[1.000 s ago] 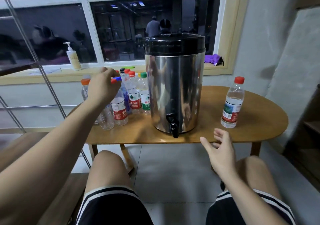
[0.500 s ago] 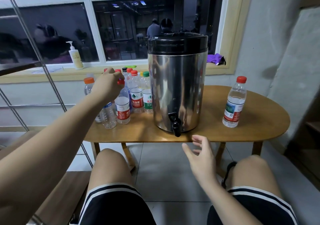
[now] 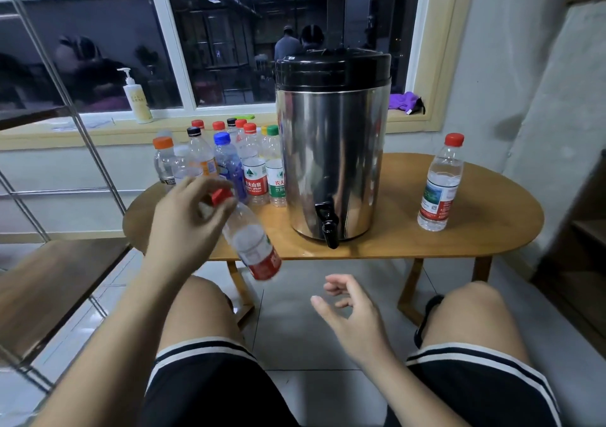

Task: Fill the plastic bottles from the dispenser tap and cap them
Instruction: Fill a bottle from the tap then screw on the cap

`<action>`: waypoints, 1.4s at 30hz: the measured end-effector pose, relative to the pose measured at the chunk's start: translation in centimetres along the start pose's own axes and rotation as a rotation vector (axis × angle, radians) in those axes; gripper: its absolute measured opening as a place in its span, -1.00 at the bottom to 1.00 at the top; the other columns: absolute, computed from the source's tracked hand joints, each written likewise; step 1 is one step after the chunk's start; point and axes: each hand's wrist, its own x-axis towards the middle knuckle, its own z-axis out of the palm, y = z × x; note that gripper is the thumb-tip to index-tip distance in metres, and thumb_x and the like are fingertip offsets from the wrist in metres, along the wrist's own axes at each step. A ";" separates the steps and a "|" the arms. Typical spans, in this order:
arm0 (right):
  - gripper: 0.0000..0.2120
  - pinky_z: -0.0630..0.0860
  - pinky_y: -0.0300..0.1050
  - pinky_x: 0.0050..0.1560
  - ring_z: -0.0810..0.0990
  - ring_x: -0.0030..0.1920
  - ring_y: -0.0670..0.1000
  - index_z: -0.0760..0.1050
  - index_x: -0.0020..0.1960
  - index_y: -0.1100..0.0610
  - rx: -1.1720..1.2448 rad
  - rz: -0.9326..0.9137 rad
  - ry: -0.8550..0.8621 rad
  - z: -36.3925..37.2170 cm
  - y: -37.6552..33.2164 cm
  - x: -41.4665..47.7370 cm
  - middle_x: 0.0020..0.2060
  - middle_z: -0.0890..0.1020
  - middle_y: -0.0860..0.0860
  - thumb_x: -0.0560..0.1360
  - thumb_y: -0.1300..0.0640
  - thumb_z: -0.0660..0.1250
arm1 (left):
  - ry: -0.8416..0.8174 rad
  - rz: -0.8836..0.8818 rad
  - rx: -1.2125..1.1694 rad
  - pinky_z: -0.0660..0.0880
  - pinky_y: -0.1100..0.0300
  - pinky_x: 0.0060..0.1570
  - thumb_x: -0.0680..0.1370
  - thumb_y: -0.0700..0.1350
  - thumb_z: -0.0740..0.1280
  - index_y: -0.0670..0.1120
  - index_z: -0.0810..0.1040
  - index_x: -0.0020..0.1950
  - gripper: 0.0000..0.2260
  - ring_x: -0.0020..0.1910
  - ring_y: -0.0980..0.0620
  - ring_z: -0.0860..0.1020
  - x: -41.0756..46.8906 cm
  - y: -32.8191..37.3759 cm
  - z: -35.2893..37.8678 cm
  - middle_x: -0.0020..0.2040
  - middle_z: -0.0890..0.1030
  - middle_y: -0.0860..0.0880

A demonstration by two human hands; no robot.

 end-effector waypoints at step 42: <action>-0.41 0.57 0.00 0.07 0.60 0.13 -0.02 0.38 0.33 -0.23 -0.632 0.052 -0.230 -1.9 2.3 -0.9 0.20 0.58 -0.25 0.41 -0.28 0.55 | -0.420 -0.357 -0.229 0.55 0.16 -0.18 0.58 0.31 0.46 0.06 0.62 -0.11 -0.67 -0.19 0.19 0.63 -13.3 0.6 15.4 -0.22 0.68 0.12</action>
